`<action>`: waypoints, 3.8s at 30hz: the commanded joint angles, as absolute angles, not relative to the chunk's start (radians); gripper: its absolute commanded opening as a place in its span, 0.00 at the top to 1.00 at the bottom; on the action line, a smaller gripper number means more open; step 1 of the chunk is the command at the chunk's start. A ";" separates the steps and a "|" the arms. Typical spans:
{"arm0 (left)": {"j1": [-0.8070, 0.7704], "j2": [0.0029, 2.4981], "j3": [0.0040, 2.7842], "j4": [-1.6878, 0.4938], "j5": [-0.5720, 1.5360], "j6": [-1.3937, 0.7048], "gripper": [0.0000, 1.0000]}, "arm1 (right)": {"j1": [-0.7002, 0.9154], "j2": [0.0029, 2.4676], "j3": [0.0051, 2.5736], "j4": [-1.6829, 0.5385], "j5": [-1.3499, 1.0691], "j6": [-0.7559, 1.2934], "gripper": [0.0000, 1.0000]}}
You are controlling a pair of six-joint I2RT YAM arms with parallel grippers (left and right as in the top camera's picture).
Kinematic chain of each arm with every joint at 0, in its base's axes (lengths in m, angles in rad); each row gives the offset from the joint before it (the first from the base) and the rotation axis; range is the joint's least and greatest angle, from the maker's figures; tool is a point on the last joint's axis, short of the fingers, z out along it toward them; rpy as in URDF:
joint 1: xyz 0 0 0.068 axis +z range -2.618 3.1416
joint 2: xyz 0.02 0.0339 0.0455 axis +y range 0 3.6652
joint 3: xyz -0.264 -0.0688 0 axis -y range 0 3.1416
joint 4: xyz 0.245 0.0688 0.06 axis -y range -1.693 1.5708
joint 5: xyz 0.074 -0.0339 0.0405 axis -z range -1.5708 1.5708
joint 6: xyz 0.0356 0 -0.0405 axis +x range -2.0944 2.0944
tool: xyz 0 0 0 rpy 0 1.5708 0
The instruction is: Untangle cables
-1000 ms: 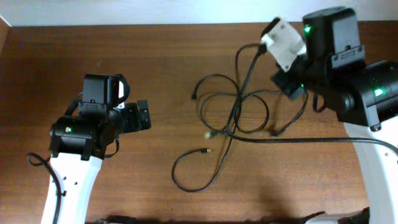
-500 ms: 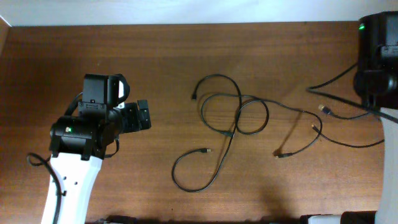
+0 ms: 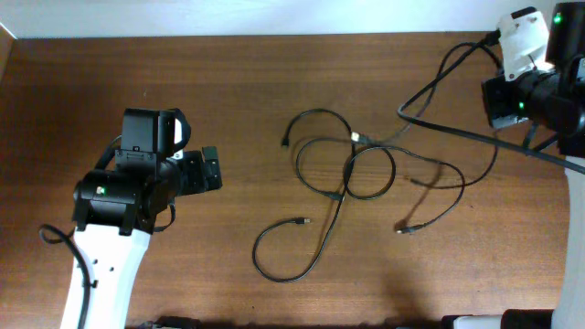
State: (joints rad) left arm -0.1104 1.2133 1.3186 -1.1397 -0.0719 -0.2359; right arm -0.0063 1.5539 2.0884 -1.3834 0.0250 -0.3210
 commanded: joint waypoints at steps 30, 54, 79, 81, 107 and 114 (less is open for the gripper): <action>-0.759 1.980 1.331 -0.523 -0.101 -0.323 0.01 | -0.231 1.549 2.086 -1.490 -0.207 -0.059 0.96; -0.677 2.129 1.330 -0.520 -0.407 -0.423 0.01 | -0.231 1.549 2.086 -1.538 -0.205 -0.071 0.96; -0.433 2.129 1.329 -0.686 -0.142 -0.389 0.01 | -0.617 1.705 2.086 -1.165 0.212 0.062 0.96; -0.436 2.129 1.329 -0.686 -0.142 -0.389 0.01 | -0.670 1.757 2.086 -1.163 0.142 0.081 0.96; -0.441 2.129 1.329 -0.667 -0.142 -0.393 0.01 | -0.705 1.890 2.092 -1.198 -0.321 0.075 0.01; -0.445 2.129 1.329 -0.667 -0.054 -0.393 0.01 | -0.468 1.792 2.091 -1.351 -0.390 0.076 0.01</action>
State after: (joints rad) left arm -0.4320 2.0644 1.3773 -0.6468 -0.1200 -0.4194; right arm -0.5583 1.7988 2.0853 -1.3468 -0.3595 0.0784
